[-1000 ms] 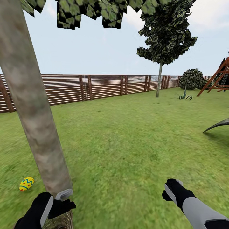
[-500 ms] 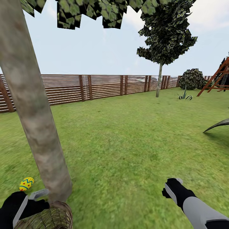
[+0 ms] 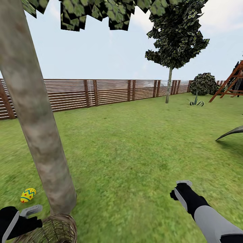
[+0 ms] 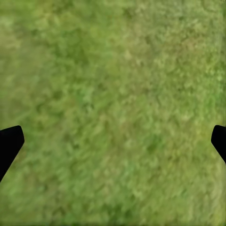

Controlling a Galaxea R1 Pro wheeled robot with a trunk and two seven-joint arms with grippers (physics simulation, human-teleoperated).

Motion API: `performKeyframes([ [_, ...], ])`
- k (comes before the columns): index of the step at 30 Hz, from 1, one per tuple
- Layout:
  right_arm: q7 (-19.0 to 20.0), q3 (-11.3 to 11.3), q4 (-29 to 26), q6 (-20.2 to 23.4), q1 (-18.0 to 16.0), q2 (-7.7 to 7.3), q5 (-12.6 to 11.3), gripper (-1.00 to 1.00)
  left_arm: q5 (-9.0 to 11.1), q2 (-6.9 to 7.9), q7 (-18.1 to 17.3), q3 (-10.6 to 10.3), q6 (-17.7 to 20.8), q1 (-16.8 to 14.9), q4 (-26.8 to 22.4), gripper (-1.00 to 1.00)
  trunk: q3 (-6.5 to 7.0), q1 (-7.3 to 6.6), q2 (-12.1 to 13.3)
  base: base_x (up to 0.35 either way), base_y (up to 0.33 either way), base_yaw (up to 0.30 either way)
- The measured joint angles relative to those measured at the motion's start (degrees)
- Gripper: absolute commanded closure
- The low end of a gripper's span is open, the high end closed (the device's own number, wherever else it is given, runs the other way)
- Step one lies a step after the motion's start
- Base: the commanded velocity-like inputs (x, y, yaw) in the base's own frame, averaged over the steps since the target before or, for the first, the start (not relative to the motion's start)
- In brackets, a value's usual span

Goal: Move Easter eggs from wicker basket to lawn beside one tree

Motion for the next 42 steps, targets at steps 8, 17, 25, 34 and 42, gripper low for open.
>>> performKeyframes([
  [8, 0.14, -0.17, 0.08, -4.63, 0.00, -1.61, -0.24, -1.00, -0.07, 0.07, -0.10, -0.10, 0.01, 0.00, 0.02, -1.00, 0.00, 0.00, 0.00, 0.000, 0.000, 0.000],
  [17, -0.20, -0.44, -8.17, -7.54, -5.14, -0.80, 0.04, -1.00, -0.08, -0.46, -0.03, -0.17, -0.03, 0.00, 0.17, -1.00, 0.00, 0.00, 0.00, 0.000, 0.000, 0.000],
  [25, -3.43, -0.53, 3.16, -21.65, -11.27, 1.41, -1.06, -1.00, -0.09, -0.39, -0.01, 0.00, -0.49, 0.00, 3.55, -1.00, 0.00, 0.00, 0.00, 0.000, 0.000, 0.000],
  [34, -13.39, 3.37, 2.89, -22.94, -11.59, 4.69, 5.88, -1.00, 0.02, -0.34, -0.03, 0.14, -1.20, 0.00, 5.11, -1.00, 0.00, 0.00, 0.00, 0.000, 0.000, 0.000],
  [42, 1.22, 3.47, 4.23, -23.24, -11.61, 3.09, 6.82, -1.00, 0.01, -0.36, -0.01, 0.21, -1.22, 0.00, 5.20, -1.00, 0.00, 0.00, 0.00, 0.000, 0.000, 0.000],
])
